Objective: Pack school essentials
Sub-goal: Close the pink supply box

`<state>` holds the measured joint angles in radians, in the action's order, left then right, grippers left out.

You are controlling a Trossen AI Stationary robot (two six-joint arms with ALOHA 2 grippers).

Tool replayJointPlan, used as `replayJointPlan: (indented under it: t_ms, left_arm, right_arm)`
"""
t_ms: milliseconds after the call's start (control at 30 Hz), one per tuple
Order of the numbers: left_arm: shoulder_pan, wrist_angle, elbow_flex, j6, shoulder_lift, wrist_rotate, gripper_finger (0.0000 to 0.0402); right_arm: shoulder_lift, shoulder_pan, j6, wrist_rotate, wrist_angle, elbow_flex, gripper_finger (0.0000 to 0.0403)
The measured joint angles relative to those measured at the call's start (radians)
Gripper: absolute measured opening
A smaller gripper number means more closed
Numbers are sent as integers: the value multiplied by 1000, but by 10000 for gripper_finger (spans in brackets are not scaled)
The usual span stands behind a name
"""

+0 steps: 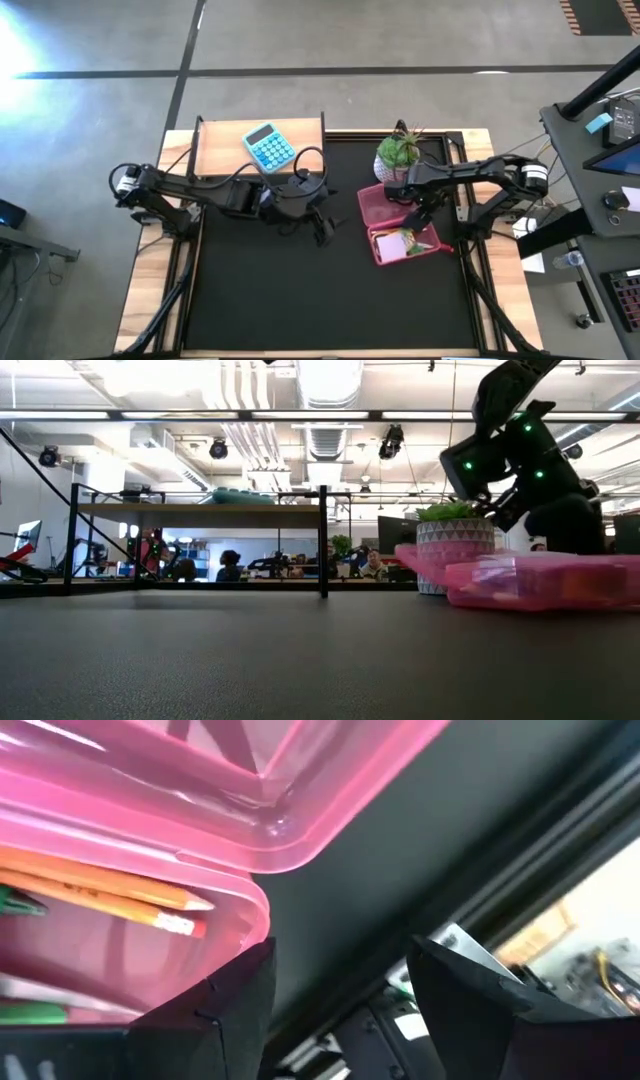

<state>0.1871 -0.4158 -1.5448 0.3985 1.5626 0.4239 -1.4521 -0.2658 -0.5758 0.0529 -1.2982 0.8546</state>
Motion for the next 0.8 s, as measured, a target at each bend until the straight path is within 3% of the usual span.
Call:
replayJointPlan:
  t_ms: [433, 800]
  left_arm:
    - [2, -26, 0, -22, -2, 0, 357]
    - [28, -48, 9, -14, -2, 0, 357]
  right_arm:
    - [2, 74, -42, -113, 105, 119, 219]
    - [21, 78, -62, -50, -2, 124, 219]
